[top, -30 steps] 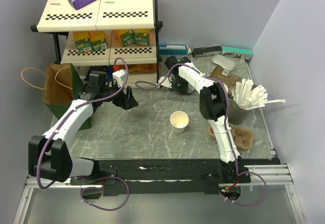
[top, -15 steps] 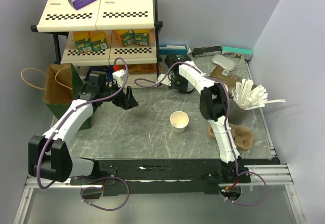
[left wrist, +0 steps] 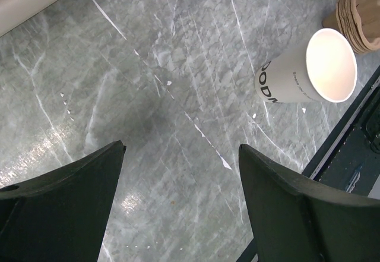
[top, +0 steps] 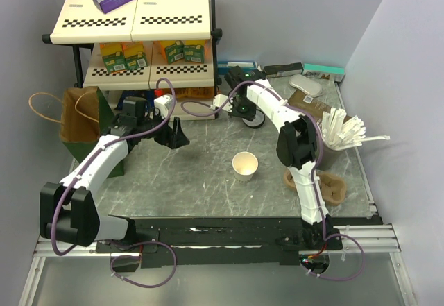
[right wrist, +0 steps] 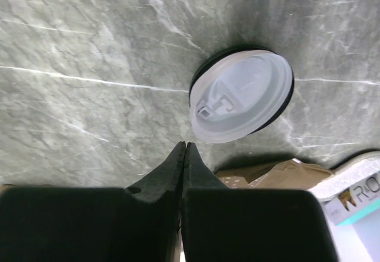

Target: Pack the takeout coffee

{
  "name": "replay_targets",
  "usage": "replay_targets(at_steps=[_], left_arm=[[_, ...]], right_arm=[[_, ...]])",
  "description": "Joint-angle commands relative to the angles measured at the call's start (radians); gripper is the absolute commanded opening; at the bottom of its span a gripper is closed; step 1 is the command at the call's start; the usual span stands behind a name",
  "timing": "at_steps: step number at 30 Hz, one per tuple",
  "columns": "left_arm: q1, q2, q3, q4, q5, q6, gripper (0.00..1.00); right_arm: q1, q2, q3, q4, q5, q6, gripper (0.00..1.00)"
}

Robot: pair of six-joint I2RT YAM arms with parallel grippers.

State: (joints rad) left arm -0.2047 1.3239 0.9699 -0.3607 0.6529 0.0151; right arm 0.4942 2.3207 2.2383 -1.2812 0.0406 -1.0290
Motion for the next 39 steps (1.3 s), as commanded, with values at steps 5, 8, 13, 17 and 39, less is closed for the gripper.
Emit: replay_targets(at_steps=[5, 8, 13, 17, 39], left_arm=[[-0.002, -0.012, 0.012, 0.014, 0.013, 0.005, 0.84], [-0.004, -0.008, 0.027, 0.003, 0.007, 0.009, 0.84], [-0.004, -0.012, 0.032, -0.009, 0.004, 0.017, 0.84], [-0.002, -0.015, 0.023, -0.006, 0.001, 0.016, 0.84], [-0.001, -0.011, 0.018, 0.0, -0.004, 0.013, 0.84]], right_arm=[[0.007, -0.11, -0.12, 0.052, -0.033, 0.029, 0.28], [0.001, -0.083, -0.128, 0.062, -0.036, 0.038, 0.39], [-0.008, -0.012, -0.04, 0.052, -0.034, 0.061, 0.43], [-0.008, -0.006, -0.048, 0.077, -0.024, 0.047, 0.43], [-0.013, 0.063, -0.065, 0.14, 0.064, 0.05, 0.39]])
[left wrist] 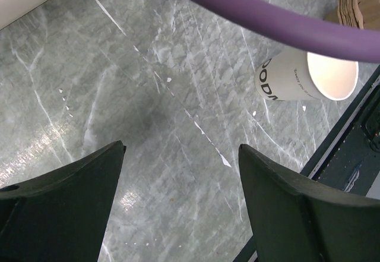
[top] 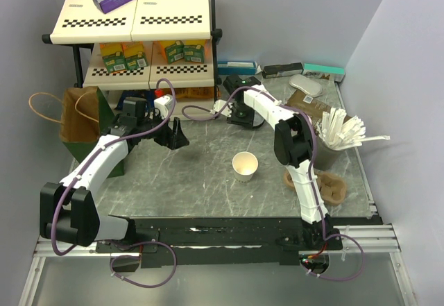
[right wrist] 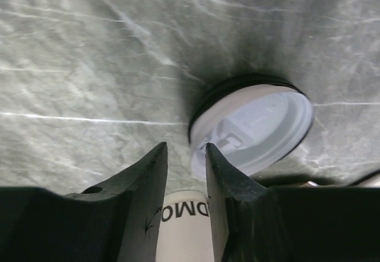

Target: Pack the takeout coffee

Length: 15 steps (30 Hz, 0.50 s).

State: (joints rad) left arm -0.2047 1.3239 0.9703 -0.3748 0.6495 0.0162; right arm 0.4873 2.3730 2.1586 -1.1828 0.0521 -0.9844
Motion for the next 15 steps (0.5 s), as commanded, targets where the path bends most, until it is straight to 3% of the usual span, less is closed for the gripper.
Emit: replay_targets(at_steps=[1, 5, 15], left_arm=[[-0.001, -0.008, 0.018, 0.016, -0.001, 0.01, 0.84], [-0.001, -0.005, 0.019, 0.019, -0.001, 0.008, 0.84], [-0.001, -0.006, 0.018, 0.019, -0.002, 0.01, 0.84]], right_arm=[[-0.007, 0.009, 0.015, 0.061, 0.063, 0.007, 0.39], [-0.007, 0.015, 0.017, 0.086, 0.092, 0.003, 0.31], [-0.007, 0.035, 0.033, 0.046, 0.081, 0.015, 0.28]])
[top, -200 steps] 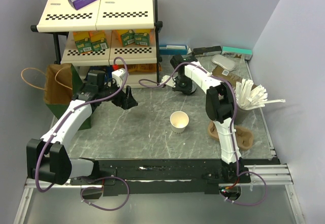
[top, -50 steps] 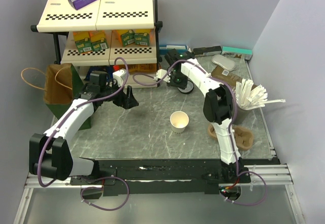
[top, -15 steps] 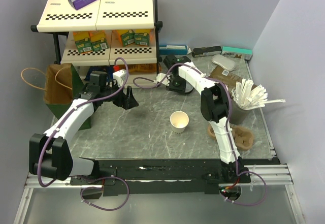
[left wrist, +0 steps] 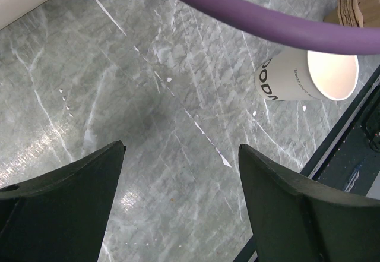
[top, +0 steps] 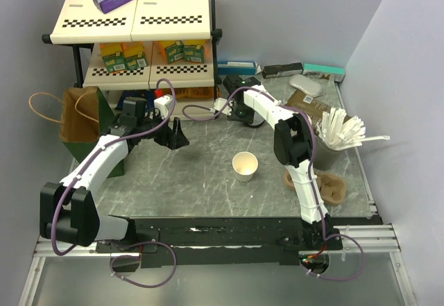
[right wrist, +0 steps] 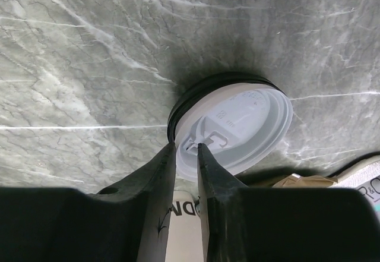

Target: Pack the takeout coffee

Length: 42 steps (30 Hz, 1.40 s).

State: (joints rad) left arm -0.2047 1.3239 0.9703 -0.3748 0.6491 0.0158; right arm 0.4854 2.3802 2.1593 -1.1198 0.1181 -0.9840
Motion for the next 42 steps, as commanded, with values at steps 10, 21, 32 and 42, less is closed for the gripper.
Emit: replay_targets(at_steps=[10, 21, 32, 42], left_arm=[[-0.001, -0.008, 0.016, 0.016, -0.006, 0.012, 0.84], [-0.001, -0.008, 0.015, 0.019, -0.012, 0.007, 0.84], [-0.001, -0.005, 0.016, 0.017, -0.006, 0.013, 0.84], [-0.002, 0.0, 0.015, 0.016, 0.024, 0.044, 0.83]], right_arm=[[-0.005, 0.039, 0.05, -0.043, 0.0, 0.038, 0.29], [-0.008, 0.05, 0.062, -0.054, 0.002, 0.045, 0.22], [-0.011, 0.002, 0.077, -0.074, 0.014, 0.064, 0.0], [-0.051, -0.081, 0.1, -0.068, -0.147, 0.211, 0.0]])
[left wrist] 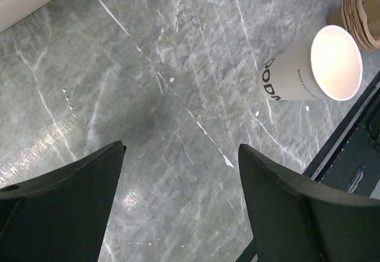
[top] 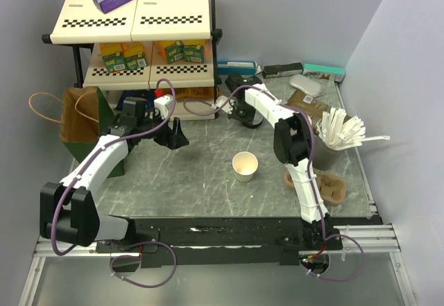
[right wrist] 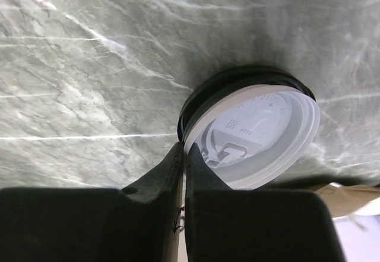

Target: Pack the takeout coffee

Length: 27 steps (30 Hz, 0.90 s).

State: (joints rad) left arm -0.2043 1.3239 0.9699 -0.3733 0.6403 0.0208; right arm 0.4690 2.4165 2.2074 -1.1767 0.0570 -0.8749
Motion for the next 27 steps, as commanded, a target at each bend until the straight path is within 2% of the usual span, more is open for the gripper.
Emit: replay_targets(at_steps=[1, 9, 12, 16, 19, 22, 27], left_arm=[[-0.004, -0.003, 0.016, 0.011, 0.036, 0.059, 0.83], [-0.049, -0.038, 0.026, -0.019, 0.041, 0.172, 0.84], [-0.084, -0.049, 0.038, -0.033, 0.029, 0.232, 0.83], [-0.127, -0.063, 0.032, -0.032, -0.007, 0.344, 0.83], [-0.142, -0.061, 0.02, -0.024, -0.04, 0.384, 0.83], [-0.144, -0.06, 0.021, -0.029, -0.056, 0.38, 0.82], [-0.142, -0.115, -0.028, -0.029, -0.09, 0.384, 0.82]], right_arm=[[-0.049, -0.125, 0.052, -0.002, -0.104, 0.115, 0.0], [-0.119, -0.256, 0.012, 0.095, -0.281, 0.249, 0.0], [-0.119, -0.298, -0.001, 0.074, -0.344, 0.246, 0.0], [-0.116, -0.333, -0.043, 0.049, -0.524, 0.249, 0.0], [-0.09, -0.336, -0.055, 0.074, -0.549, 0.28, 0.0], [-0.026, -0.297, 0.003, 0.06, -0.528, 0.29, 0.0], [0.08, -0.237, -0.072, 0.138, -0.295, 0.274, 0.0]])
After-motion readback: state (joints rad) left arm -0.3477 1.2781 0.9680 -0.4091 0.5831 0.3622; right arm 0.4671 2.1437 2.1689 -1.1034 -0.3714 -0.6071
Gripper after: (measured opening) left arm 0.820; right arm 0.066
